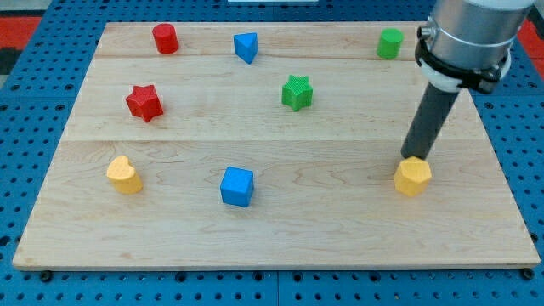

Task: Push the green circle into the yellow hexagon

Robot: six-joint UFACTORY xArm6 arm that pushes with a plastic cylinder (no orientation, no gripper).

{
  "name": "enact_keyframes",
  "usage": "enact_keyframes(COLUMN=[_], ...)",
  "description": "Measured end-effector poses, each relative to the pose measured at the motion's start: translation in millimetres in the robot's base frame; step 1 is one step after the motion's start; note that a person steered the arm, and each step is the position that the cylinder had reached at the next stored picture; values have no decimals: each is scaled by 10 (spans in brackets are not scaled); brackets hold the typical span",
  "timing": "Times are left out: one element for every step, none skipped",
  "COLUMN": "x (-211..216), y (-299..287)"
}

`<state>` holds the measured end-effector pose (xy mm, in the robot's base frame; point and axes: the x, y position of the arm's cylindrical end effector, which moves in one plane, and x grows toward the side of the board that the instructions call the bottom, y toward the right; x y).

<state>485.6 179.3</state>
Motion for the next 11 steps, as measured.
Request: enact_keyframes(x=[259,83,-302,-823,-1359,-1868,-2381,-2604,-2441,-2255,-2308], y=[-2,442,598,660,730,807,836,642,65,-539,-882])
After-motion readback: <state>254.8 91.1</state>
